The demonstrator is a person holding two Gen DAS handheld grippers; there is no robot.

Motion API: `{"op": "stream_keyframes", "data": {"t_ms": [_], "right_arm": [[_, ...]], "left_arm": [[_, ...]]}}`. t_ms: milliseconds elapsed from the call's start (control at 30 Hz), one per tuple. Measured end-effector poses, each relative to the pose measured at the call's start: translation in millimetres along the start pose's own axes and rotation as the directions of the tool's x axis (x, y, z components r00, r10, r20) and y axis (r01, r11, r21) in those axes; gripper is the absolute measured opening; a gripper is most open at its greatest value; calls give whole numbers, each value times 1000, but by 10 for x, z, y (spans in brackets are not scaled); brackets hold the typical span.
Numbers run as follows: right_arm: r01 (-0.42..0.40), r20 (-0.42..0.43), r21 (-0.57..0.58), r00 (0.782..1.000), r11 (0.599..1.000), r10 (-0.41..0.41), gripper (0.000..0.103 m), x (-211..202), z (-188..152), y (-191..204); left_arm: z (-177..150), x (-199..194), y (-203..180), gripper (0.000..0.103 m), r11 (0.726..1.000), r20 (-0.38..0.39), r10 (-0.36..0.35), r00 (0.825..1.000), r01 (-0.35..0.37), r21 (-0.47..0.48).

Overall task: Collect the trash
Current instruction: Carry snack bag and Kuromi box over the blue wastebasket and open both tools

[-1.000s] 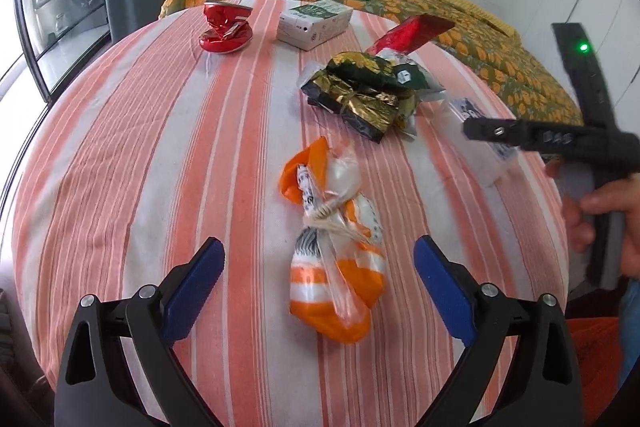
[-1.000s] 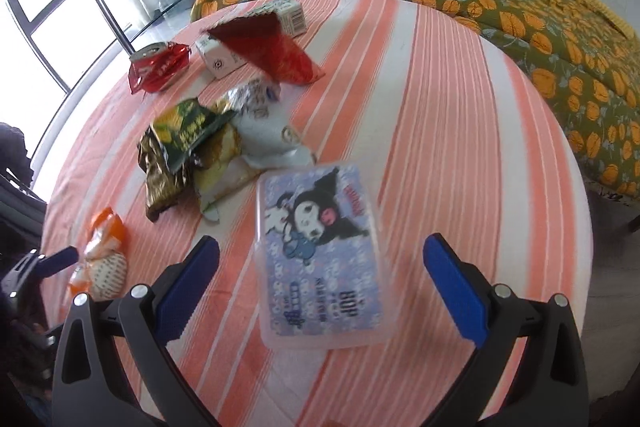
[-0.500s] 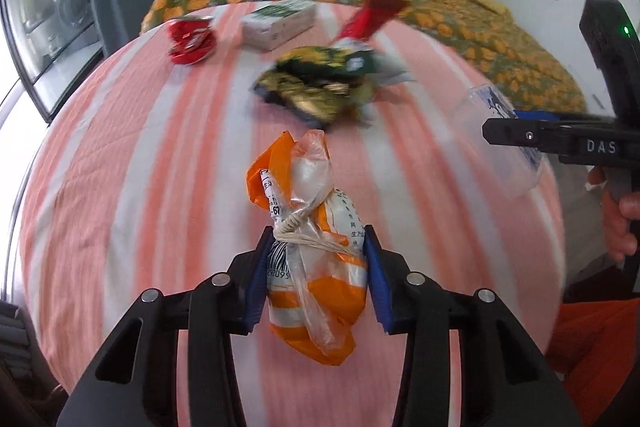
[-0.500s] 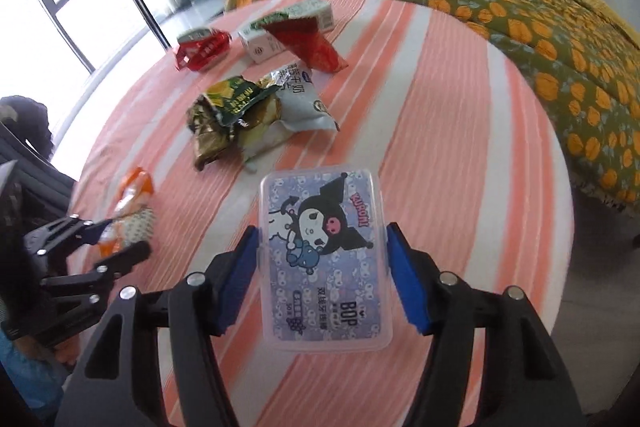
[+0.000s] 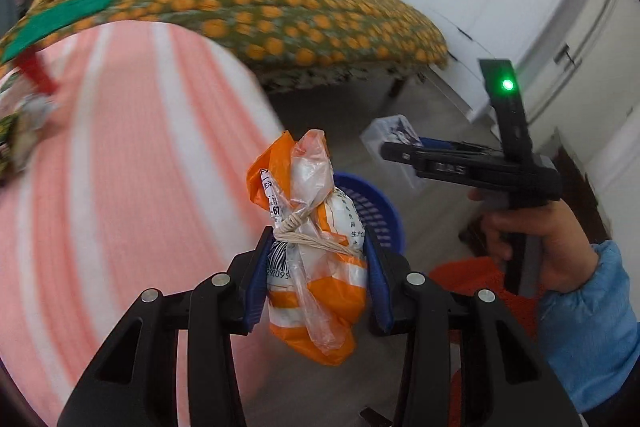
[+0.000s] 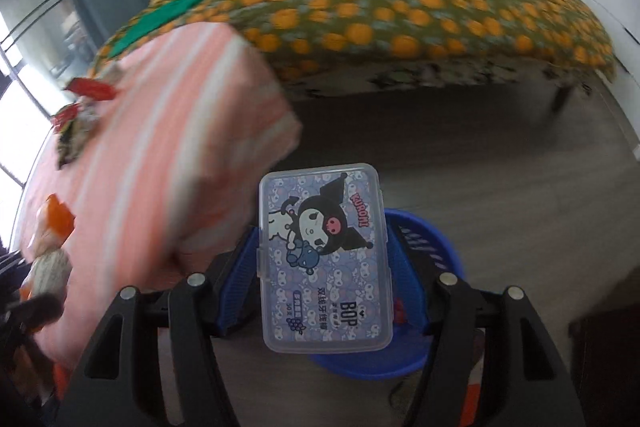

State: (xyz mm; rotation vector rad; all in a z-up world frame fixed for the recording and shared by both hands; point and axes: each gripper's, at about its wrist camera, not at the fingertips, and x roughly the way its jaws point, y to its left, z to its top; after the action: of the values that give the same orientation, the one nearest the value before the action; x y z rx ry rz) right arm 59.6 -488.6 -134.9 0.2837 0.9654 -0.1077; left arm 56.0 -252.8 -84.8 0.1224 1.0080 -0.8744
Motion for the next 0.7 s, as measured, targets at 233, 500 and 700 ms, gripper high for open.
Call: {"op": "stream_keyframes", "data": {"t_ms": [233, 500, 700], "right_arm": [[10, -5, 161, 1000, 987, -10, 62, 157, -225, -641], [-31, -20, 258, 999, 966, 37, 73, 263, -302, -958], [-25, 36, 319, 999, 948, 14, 80, 117, -272, -1110]], "left_arm": [[65, 1089, -583, 43, 998, -117, 5, 993, 3, 63], [61, 1904, -626, 57, 994, -153, 39, 987, -22, 109], [80, 1965, -630, 83, 993, -104, 67, 992, -55, 108]]}}
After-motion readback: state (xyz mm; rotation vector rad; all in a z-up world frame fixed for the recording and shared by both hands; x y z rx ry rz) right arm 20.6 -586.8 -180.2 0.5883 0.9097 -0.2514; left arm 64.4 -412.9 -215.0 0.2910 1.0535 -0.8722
